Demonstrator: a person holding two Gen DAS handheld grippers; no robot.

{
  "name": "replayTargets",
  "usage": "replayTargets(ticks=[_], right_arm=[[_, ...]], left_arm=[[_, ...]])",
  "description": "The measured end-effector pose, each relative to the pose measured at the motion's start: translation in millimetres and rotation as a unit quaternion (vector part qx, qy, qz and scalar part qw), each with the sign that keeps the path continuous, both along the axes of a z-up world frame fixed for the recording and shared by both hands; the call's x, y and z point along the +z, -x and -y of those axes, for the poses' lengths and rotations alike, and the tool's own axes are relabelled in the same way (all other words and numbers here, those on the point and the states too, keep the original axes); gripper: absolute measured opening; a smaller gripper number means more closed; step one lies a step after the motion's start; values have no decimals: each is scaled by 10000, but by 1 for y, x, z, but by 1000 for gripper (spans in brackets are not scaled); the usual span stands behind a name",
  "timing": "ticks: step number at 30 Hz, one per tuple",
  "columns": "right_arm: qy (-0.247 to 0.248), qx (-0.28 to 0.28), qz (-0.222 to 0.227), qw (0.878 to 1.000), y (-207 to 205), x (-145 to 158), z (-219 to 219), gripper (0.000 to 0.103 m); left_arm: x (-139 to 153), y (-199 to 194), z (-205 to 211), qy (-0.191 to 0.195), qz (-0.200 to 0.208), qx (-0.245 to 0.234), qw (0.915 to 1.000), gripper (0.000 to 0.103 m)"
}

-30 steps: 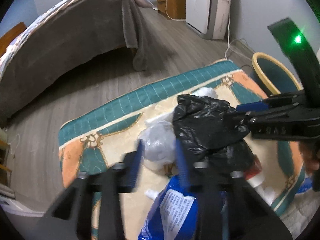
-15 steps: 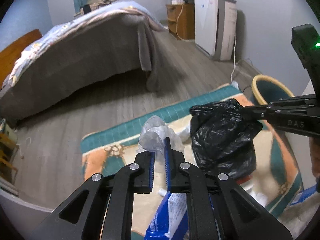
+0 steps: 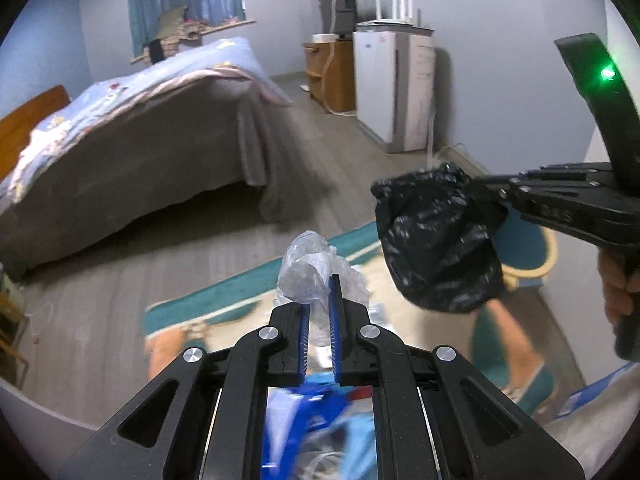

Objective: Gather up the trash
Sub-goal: 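Drop the black bag into the wastebasket with the right tool while the left grasps the clear bag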

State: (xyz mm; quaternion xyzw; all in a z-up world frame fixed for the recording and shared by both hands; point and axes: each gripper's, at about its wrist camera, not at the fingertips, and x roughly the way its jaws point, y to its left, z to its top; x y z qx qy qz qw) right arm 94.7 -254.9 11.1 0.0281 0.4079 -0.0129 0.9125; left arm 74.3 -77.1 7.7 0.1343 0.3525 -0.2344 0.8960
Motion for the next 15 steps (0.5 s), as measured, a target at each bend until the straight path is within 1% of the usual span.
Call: replayTargets(ticks=[3, 6, 8, 11, 15], right_arm=[[-106, -348, -11, 9993, 1, 0, 32, 0], [-24, -679, -27, 9977, 1, -3, 66, 0], [29, -840, -71, 9964, 2, -6, 83, 0], [66, -1177, -201, 9928, 2, -16, 117, 0], [257, -1551, -377, 9868, 6, -32, 148, 0]], left_arm=[[-1, 2, 32, 19, -72, -267, 9996, 10], [-2, 5, 68, -89, -60, -581, 9983, 10], [-3, 4, 89, -84, -99, -757, 9970, 10], [-6, -1, 124, -30, -218, -1046, 9943, 10], [-19, -10, 173, 7, -449, -1373, 9895, 10]])
